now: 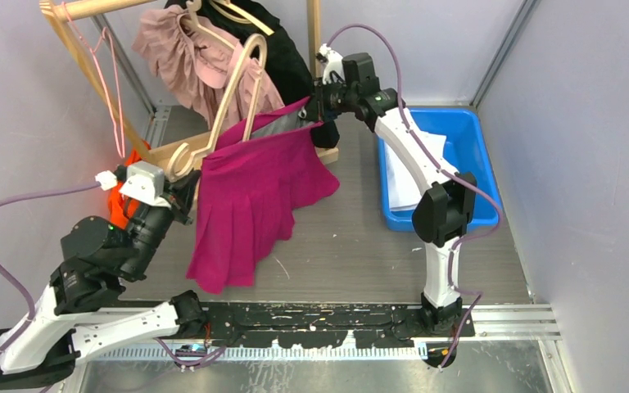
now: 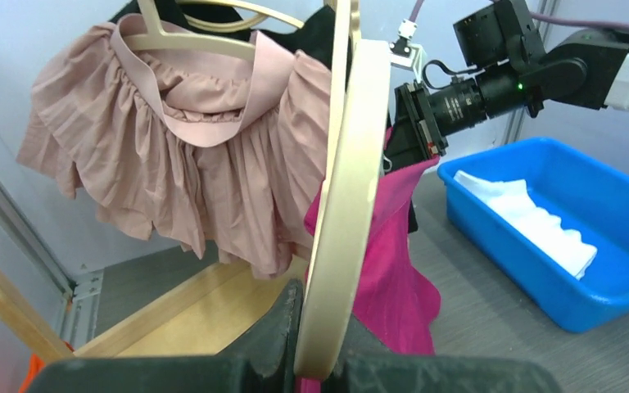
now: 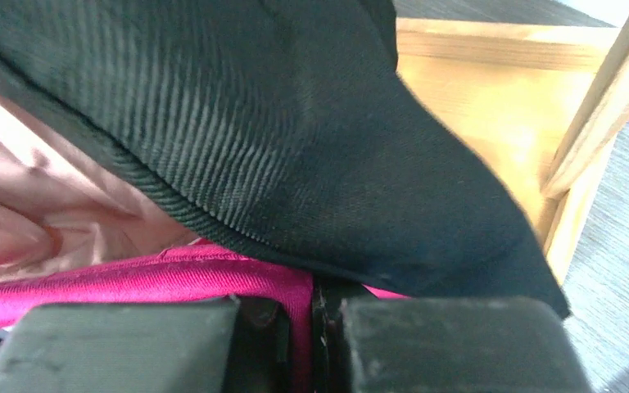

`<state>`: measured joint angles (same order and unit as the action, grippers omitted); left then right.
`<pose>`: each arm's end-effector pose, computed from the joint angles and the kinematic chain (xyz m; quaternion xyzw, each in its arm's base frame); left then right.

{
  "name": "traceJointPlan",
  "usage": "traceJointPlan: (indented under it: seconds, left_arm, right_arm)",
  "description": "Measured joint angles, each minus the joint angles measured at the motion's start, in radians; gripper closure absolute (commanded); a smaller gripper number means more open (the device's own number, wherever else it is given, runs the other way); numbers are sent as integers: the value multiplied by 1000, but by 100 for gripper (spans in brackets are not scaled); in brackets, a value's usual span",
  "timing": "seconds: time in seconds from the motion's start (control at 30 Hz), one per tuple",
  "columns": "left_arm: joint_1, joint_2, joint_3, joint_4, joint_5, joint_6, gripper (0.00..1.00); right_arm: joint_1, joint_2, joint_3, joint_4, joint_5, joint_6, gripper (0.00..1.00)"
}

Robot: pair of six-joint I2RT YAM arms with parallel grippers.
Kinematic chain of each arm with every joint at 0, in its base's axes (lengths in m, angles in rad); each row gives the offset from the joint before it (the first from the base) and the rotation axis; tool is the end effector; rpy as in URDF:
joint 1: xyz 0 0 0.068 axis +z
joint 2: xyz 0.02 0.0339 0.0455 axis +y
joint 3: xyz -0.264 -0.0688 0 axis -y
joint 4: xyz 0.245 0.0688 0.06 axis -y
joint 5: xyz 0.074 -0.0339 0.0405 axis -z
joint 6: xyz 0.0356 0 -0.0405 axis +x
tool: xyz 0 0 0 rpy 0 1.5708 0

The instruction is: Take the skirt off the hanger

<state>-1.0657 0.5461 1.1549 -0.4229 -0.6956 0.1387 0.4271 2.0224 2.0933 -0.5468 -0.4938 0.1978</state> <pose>0.0493 -0.0420 0.4587 0.1238 0.6432 -0.1289 0.7445 0.4199 0.2096 0.3800 -0.2211 0.8080 0.3537 0.4161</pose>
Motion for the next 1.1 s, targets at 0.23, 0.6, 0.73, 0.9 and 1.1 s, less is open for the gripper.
traceJointPlan:
  seconds: [0.23,0.6,0.73,0.9,1.1]
  left_arm:
    - [0,80,-4,29,-35,26,100]
    - [1,292,60,345,-76,195,100]
    - [1,404,174,385,-81,235,100]
    - [1,401,197,341,-106,212,100]
    - [1,237,195,218,-160,137,100]
  right_arm:
    - [20,25,-79,47,12,4,89]
    - [158,47,-67,-43,-112,-108,90]
    - [211,23,-51,-162,-183,-199,89]
    - [205,-98,-49,-301,-200,-318,89]
    - [192,-287,-49,-330,-187,-378,89]
